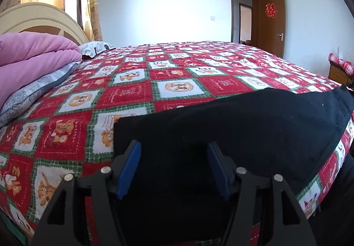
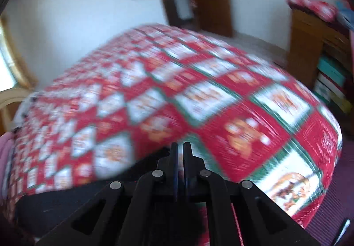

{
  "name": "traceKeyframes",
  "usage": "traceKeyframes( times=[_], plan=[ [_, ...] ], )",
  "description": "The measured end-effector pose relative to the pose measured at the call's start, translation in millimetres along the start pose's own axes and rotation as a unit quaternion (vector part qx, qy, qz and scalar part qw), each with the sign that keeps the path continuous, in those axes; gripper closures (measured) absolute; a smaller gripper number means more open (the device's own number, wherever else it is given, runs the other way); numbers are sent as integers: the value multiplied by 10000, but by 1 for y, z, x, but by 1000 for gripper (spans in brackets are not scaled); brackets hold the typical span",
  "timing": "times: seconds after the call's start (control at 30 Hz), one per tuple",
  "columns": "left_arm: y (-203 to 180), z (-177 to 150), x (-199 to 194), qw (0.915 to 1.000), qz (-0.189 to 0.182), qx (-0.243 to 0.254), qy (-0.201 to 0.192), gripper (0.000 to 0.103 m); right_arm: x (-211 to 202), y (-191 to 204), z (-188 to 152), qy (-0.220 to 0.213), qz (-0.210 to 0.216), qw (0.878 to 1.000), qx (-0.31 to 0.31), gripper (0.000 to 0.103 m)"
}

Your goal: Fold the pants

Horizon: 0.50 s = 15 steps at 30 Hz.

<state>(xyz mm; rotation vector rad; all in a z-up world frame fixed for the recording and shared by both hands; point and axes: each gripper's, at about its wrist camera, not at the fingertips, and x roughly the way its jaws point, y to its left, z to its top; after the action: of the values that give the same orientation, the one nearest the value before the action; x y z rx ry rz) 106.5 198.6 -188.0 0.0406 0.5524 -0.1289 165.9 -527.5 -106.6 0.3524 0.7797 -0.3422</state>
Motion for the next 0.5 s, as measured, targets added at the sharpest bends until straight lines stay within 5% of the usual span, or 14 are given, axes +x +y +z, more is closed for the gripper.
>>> traceKeyframes(
  times=[0.07, 0.17, 0.5],
  plan=[
    [-1, -1, -1, 10000, 13, 21, -12, 38, 4, -18, -5, 61, -169, 9997, 176, 93],
    [-2, -2, -2, 9999, 73, 91, 0, 38, -12, -32, -17, -118, -69, 9997, 192, 58],
    [26, -10, -25, 9986, 485, -96, 160, 37, -66, 7, -52, -702, 264, 9971, -160, 58]
  ],
)
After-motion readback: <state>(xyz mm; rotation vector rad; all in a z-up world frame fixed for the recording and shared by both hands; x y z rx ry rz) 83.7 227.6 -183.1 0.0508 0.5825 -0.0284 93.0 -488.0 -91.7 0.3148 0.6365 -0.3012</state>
